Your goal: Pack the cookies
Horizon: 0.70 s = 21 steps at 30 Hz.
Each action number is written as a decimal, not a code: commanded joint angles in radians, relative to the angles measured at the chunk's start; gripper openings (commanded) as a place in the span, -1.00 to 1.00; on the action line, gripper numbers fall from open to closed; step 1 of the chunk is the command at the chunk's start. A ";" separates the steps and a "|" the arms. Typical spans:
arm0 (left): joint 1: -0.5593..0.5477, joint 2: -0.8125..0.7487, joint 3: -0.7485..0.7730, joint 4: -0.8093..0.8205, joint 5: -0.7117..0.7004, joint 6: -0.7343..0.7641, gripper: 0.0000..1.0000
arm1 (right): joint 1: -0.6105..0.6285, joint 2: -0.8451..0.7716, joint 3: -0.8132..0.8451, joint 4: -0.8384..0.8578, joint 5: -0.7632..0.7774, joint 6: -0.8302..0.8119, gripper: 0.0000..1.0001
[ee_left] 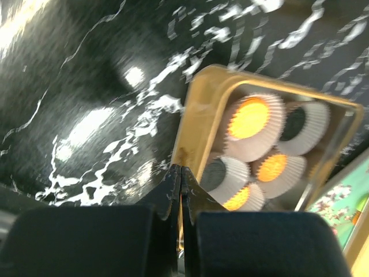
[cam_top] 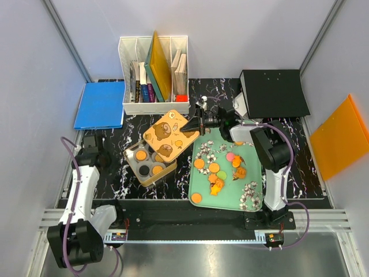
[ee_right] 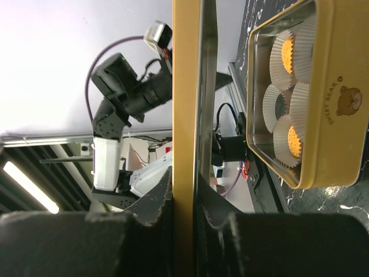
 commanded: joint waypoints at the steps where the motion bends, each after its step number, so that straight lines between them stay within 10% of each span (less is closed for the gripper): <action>1: -0.023 -0.022 -0.046 -0.025 -0.032 -0.064 -1.00 | 0.011 0.065 0.063 0.195 0.022 0.110 -1.00; 21: -0.054 0.140 -0.141 0.084 0.081 -0.093 -1.00 | 0.070 0.226 0.098 0.002 0.027 -0.068 -1.00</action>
